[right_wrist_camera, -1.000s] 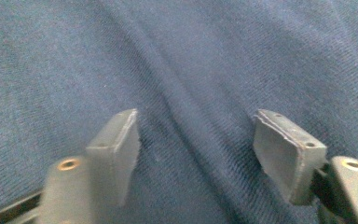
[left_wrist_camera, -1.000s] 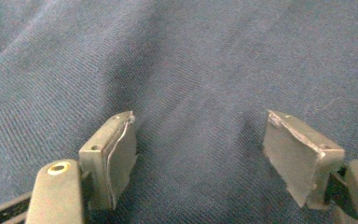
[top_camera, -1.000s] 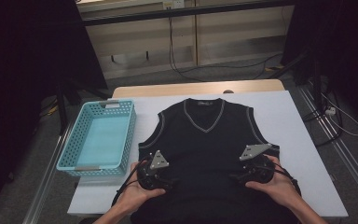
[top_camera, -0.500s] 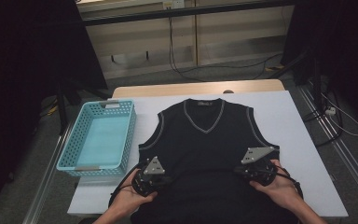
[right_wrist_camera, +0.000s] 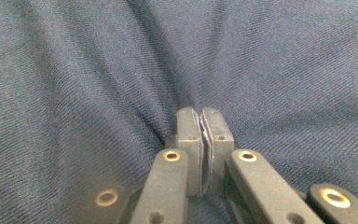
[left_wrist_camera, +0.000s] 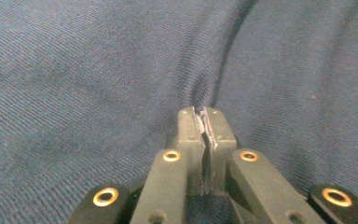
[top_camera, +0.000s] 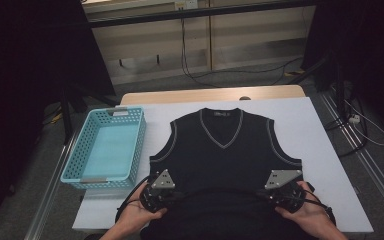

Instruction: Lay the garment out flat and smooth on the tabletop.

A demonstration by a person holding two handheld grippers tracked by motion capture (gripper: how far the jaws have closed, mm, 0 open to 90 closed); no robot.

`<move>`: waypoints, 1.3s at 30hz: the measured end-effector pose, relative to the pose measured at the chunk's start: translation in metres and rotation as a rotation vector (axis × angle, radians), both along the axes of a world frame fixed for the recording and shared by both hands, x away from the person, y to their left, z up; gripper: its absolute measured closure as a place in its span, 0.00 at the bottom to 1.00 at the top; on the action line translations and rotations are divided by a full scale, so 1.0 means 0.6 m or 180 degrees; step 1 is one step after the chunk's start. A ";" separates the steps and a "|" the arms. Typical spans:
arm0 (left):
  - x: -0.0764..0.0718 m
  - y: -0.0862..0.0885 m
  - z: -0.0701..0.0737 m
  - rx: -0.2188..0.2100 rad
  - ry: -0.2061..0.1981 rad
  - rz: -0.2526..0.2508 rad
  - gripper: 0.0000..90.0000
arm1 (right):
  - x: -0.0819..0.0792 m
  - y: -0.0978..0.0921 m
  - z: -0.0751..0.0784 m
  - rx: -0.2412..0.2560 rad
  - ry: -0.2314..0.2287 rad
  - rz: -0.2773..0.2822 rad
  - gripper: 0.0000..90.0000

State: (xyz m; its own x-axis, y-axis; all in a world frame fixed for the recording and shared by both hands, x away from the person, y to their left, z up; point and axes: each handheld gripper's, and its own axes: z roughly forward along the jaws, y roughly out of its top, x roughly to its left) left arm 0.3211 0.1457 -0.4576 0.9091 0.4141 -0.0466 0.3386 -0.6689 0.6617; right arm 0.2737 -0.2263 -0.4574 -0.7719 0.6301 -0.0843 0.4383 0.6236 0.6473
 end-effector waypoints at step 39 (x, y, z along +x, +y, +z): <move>-0.057 0.034 0.013 -0.0206 0.0218 -0.0056 0.88 | -0.066 -0.002 0.011 0.0163 0.0095 0.0257 0.83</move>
